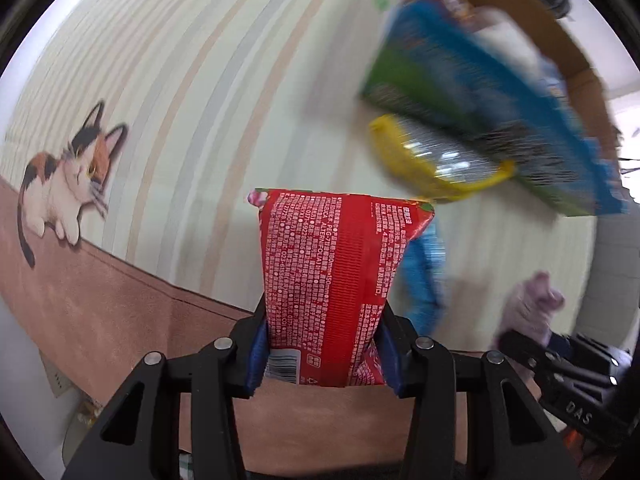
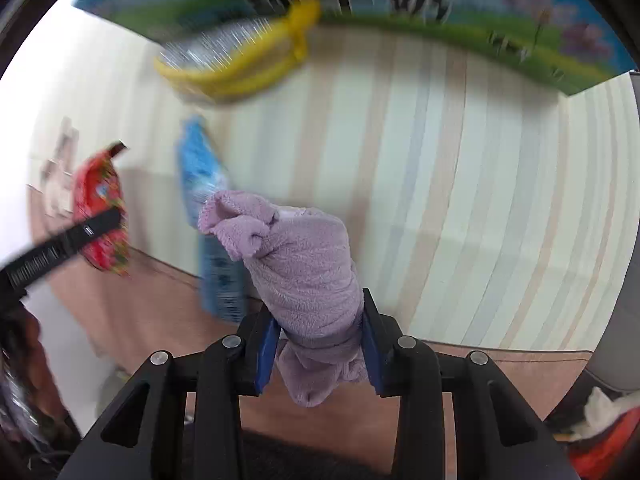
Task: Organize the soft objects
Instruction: 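Carry the red bag with the left tool while the right tool carries the lilac cloth into the box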
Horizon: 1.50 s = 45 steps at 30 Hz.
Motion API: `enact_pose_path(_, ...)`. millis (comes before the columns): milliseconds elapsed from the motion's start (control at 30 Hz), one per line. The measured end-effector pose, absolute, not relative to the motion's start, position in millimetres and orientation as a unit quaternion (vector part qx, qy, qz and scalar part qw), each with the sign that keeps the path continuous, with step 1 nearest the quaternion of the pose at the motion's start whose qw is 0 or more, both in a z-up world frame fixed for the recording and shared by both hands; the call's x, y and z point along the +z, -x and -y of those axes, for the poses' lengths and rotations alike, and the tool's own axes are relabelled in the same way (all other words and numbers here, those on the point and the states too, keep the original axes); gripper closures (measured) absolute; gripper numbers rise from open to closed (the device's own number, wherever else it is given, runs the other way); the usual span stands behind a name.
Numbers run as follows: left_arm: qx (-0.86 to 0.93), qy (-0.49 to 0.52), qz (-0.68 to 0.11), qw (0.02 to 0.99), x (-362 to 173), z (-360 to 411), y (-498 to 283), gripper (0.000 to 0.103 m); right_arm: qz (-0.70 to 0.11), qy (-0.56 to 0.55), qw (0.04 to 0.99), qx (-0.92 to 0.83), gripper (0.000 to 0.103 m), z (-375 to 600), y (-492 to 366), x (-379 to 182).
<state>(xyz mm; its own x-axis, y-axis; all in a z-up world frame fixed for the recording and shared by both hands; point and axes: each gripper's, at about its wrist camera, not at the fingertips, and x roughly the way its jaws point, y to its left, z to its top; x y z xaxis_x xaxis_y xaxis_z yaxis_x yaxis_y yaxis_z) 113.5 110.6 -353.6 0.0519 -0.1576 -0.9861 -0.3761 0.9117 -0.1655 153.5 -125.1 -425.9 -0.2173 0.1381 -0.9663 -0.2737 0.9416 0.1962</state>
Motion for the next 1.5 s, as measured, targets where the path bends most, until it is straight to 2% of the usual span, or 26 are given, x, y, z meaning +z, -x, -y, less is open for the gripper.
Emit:
enact_pose_path(267, -0.018, 0.198, -0.611, 0.766, -235, -84, -197, 0.060, -0.687, -0.022, 0.695, 0.211, 0.064, 133, -193, -299)
enact_pose_path(400, -0.025, 0.155, -0.603, 0.782, -220, -64, -260, 0.060, -0.665, -0.039, 0.716, 0.206, 0.064, 133, -238, -265)
enact_pose_path(467, -0.029, 0.134, -0.614, 0.777, -229, -55, -285, 0.060, -0.661, -0.038, 0.724, 0.193, 0.064, 118, -269, -260)
enact_pose_path(567, -0.034, 0.111, -0.651, 0.750, -265, -44, -325, 0.060, -0.670, -0.039, 0.723, 0.165, 0.064, 117, -310, -271)
enact_pose_path(767, -0.034, 0.149, -0.729, 0.668, -350, -39, -360, 0.060, -0.705, -0.051, 0.699, 0.110, 0.064, 118, -364, -332)
enact_pose_path(933, -0.031, 0.164, -0.747, 0.644, -379, -37, -365, 0.060, -0.723, -0.047, 0.684, 0.087, 0.065, 118, -382, -370)
enact_pose_path(1167, -0.045, 0.162, -0.762, 0.625, -387, -23, -369, 0.058, -0.743, -0.028, 0.664, 0.076, 0.064, 116, -396, -397)
enact_pose_path(1200, -0.045, 0.167, -0.763, 0.623, -384, -23, -370, 0.057, -0.747, -0.028, 0.660, 0.074, 0.062, 117, -398, -401)
enact_pose_path(1267, -0.038, 0.157, -0.759, 0.631, -374, -22, -371, 0.048, -0.751, -0.023, 0.655, 0.076, 0.049, 117, -400, -400)
enact_pose_path(1300, -0.033, 0.145, -0.753, 0.641, -366, -21, -371, 0.046, -0.748, -0.023, 0.659, 0.082, 0.037, 117, -400, -396)
enact_pose_path(1333, -0.033, 0.136, -0.749, 0.648, -358, -20, -371, 0.046, -0.743, -0.022, 0.663, 0.084, 0.034, 117, -399, -391)
enact_pose_path(1400, -0.032, 0.127, -0.742, 0.657, -342, -19, -370, 0.046, -0.736, -0.015, 0.672, 0.079, 0.034, 120, -400, -381)
enact_pose_path(1433, -0.031, 0.125, -0.737, 0.663, -334, -19, -368, 0.042, -0.733, -0.017, 0.676, 0.079, 0.034, 122, -400, -376)
enact_pose_path(1467, -0.027, 0.121, -0.731, 0.671, -325, -22, -367, 0.035, -0.730, -0.017, 0.679, 0.077, 0.034, 125, -400, -371)
enact_pose_path(1500, -0.022, 0.117, -0.722, 0.681, -314, -23, -365, 0.023, -0.728, -0.016, 0.682, 0.075, 0.034, 127, -400, -366)
